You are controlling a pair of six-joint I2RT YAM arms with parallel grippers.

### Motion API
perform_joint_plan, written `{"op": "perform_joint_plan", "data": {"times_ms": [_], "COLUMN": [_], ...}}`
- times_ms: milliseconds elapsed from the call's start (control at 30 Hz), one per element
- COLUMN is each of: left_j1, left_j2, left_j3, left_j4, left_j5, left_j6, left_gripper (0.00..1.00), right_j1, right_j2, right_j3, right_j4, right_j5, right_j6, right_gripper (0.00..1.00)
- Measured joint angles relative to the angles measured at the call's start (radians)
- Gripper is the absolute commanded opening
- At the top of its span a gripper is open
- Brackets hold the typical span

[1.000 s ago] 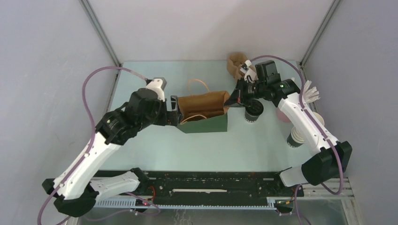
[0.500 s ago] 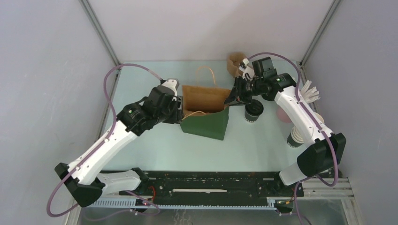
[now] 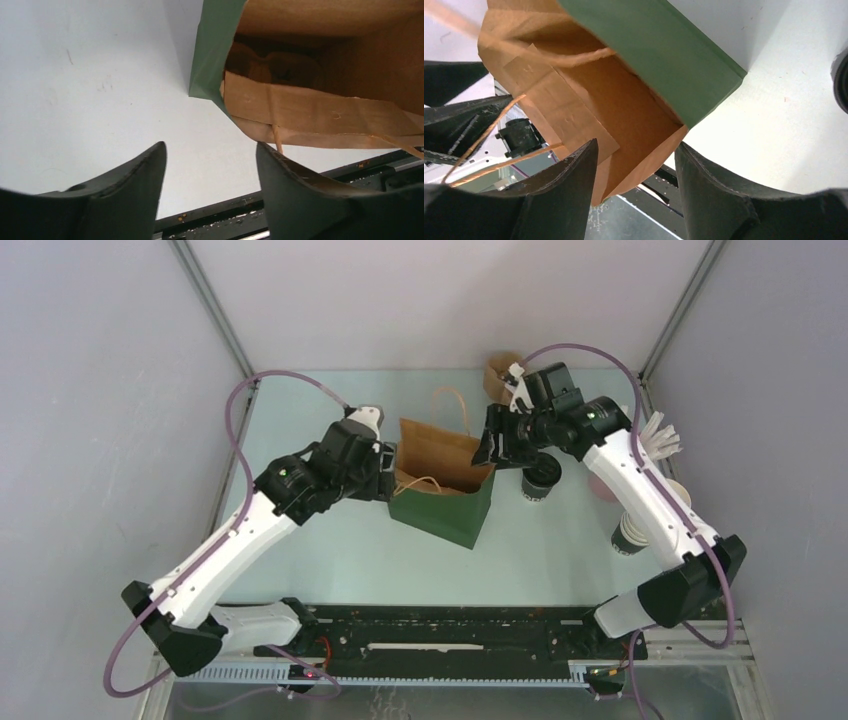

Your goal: Pack the takeout coffee

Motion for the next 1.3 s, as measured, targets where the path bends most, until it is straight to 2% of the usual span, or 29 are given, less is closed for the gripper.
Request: {"op": "perform_joint_plan", "data": {"times_ms": [67,133,200,300,467,533,633,767,900,1067,1167,1233,1300], "left_j1": [0.002,0.007,0.013,0.017,0.034,0.037,0.038,0.039,0.037,0.015,0.005,0.004,0.003], "left_j2": [-0.006,-0.019,-0.048,-0.111,-0.214,-0.250,-0.328,-0.435,-0.388,-0.304,-0.301,-0.293,-0.278], "left_j3": [0.025,0.065,0.087,0.090,0.098,0.095,0.028,-0.165,-0.246,-0.278,-0.302,-0.304,-0.303], "left_j4": [-0.027,-0.050,-0.058,-0.075,-0.099,-0.083,0.033,0.313,0.522,0.652,0.686,0.694,0.701], "left_j5": [-0.003,-0.006,-0.003,0.004,0.022,0.056,0.151,0.343,0.441,0.389,0.315,0.253,0.199], "left_j6": [0.000,-0.003,-0.010,-0.034,-0.122,-0.168,-0.252,-0.441,-0.602,-0.795,-0.900,-0.956,-0.976], "left_gripper": [0.84,0.94,0.99,1.00,0.87,0.87,0.92,0.98,0.95,0.88,0.82,0.80,0.77], "right_j1": [0.004,0.003,0.003,0.003,0.003,0.005,-0.002,-0.010,-0.005,0.018,0.036,0.045,0.051], "right_j2": [-0.024,-0.053,-0.089,-0.137,-0.177,-0.160,-0.090,0.025,0.094,0.150,0.153,0.153,0.153], "right_j3": [0.004,0.007,0.010,0.012,0.018,0.023,0.061,0.137,0.154,0.182,0.187,0.197,0.203], "right_j4": [-0.013,-0.024,-0.028,-0.022,0.060,0.110,0.180,0.256,0.322,0.346,0.351,0.361,0.373], "right_j5": [0.013,0.022,0.034,0.068,0.068,0.050,0.003,-0.069,-0.108,-0.098,-0.066,-0.046,-0.032], "right_j6": [-0.020,-0.046,-0.092,-0.171,-0.327,-0.374,-0.412,-0.411,-0.391,-0.365,-0.360,-0.354,-0.349], "right_gripper": [0.67,0.72,0.79,0.85,0.86,0.85,0.80,0.78,0.71,0.65,0.54,0.43,0.39]}}
